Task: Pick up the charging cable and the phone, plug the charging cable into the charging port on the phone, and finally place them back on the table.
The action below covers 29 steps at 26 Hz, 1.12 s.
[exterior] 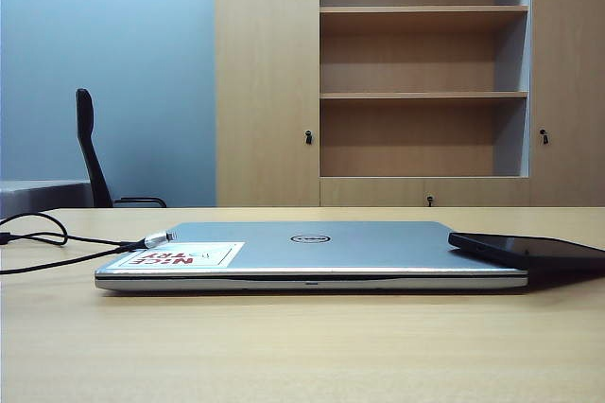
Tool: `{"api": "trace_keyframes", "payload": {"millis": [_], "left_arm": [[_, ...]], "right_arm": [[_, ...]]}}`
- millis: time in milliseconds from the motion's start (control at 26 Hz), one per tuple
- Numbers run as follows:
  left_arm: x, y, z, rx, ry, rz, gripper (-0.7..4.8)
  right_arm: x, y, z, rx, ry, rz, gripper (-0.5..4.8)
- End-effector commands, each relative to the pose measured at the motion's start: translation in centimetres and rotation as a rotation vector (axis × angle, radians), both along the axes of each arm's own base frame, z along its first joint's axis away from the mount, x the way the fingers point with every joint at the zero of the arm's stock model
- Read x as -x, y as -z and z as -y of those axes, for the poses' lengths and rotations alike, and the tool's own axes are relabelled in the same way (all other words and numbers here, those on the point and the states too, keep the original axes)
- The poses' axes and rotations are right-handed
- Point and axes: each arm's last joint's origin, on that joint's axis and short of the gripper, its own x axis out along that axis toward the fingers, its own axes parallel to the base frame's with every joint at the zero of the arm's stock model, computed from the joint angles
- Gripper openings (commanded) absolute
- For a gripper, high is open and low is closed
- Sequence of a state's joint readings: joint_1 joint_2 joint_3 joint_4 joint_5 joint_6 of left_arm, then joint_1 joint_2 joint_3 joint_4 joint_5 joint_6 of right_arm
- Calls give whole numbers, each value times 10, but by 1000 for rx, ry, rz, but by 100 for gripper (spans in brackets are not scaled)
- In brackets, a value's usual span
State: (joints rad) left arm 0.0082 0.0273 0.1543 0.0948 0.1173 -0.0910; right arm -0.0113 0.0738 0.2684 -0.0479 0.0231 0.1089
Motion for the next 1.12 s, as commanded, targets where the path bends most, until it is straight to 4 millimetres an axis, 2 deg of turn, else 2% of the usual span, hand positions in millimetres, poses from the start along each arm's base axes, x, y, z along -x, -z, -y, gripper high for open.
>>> {"api": "trace_keyframes", "payload": {"millis": [38, 308, 539, 731, 846, 1116], "left_arm": [[-1, -14, 0, -1, 2, 11, -6], [-18, -32, 0, -8, 1, -62, -6], [-41, -43, 3, -19, 29, -127, -6], [-62, -44, 20, -131, 124, -198, -6], [-80, -39, 34, -211, 192, -267, -6], [-103, -24, 45, -307, 231, -326, -6]], "right_arm": [[3, -29, 0, -1, -14, 41, -5], [-8, -77, -5, 18, -159, 6, -5], [-24, -105, -9, -33, -232, -12, -5], [-29, -111, -24, -32, -362, -31, -5], [-27, -105, -43, -10, -517, -92, -5], [-19, -96, -65, 13, -674, -187, -5]]}}
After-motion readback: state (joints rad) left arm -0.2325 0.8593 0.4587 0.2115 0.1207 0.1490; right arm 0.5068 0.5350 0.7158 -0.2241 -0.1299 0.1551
